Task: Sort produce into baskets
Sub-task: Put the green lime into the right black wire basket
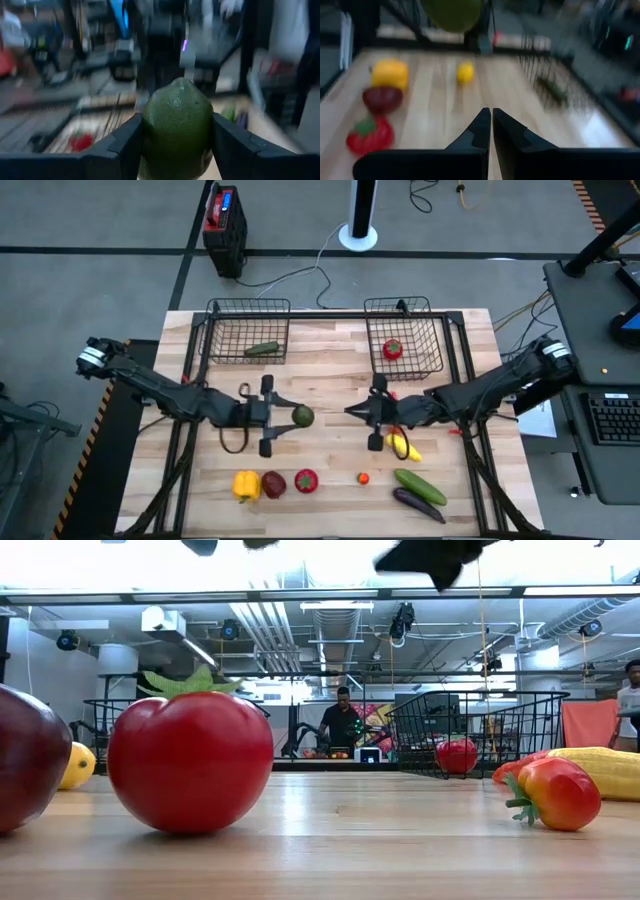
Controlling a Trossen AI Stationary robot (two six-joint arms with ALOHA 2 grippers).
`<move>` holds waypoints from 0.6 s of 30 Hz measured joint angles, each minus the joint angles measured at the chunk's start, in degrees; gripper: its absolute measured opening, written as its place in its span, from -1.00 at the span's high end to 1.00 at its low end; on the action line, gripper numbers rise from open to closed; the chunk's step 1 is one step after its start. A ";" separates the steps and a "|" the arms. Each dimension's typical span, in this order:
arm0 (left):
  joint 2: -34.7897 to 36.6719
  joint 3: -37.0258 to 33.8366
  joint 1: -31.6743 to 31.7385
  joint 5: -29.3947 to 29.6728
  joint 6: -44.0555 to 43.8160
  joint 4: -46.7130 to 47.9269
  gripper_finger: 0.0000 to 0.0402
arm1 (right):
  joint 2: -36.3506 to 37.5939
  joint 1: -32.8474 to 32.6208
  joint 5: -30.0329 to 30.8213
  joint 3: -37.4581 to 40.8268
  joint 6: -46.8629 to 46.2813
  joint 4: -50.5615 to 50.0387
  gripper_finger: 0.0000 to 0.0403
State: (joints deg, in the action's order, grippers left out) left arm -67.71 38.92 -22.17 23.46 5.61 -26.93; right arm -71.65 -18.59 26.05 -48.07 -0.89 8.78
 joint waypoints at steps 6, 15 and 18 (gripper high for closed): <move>-3.03 -5.01 0.04 -1.54 -1.01 -17.95 0.10 | -5.40 -0.61 1.13 1.85 13.32 20.82 0.94; -7.31 -8.24 0.04 1.52 -3.13 -30.17 0.10 | -11.53 -0.65 0.98 -2.32 16.50 27.83 0.88; -7.53 -8.24 0.04 2.86 -3.13 -30.21 0.10 | -12.00 -0.65 0.63 -3.82 14.66 25.38 0.74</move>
State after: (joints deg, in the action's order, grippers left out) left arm -75.24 30.68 -22.13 26.31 2.48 -57.14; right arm -83.66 -19.25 26.69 -51.89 13.77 34.16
